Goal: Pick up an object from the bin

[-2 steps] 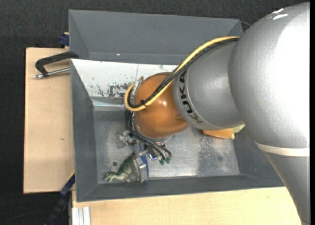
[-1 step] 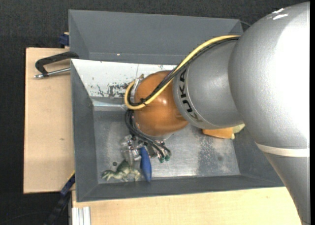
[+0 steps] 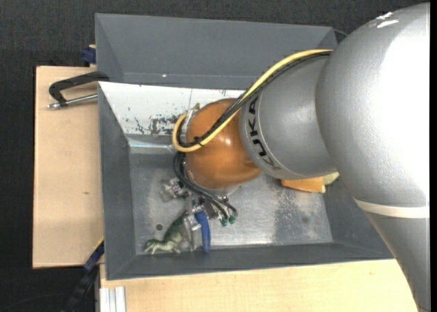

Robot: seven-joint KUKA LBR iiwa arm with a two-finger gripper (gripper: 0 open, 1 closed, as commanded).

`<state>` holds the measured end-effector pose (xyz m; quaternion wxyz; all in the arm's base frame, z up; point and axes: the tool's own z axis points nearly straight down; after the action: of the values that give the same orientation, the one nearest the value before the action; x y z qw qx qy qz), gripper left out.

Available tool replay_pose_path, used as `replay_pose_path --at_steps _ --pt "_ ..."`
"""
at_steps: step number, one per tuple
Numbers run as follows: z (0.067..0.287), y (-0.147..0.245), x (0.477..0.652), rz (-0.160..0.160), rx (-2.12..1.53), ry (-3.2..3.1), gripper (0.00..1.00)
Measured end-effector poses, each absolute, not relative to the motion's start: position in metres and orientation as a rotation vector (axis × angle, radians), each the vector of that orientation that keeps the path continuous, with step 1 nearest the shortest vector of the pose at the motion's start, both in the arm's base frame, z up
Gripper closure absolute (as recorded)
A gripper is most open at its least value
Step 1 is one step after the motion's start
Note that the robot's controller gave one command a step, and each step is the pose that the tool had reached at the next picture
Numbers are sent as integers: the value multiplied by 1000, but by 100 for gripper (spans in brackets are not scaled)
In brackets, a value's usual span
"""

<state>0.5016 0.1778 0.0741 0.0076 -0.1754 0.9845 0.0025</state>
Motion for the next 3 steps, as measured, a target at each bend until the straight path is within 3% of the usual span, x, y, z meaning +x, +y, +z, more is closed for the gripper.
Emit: replay_pose_path --at_steps 1,2,3 --pt "74 177 502 6 -548 3079 100" --pt "74 177 502 8 -548 3078 0" --pt "74 177 501 6 -548 3080 100"
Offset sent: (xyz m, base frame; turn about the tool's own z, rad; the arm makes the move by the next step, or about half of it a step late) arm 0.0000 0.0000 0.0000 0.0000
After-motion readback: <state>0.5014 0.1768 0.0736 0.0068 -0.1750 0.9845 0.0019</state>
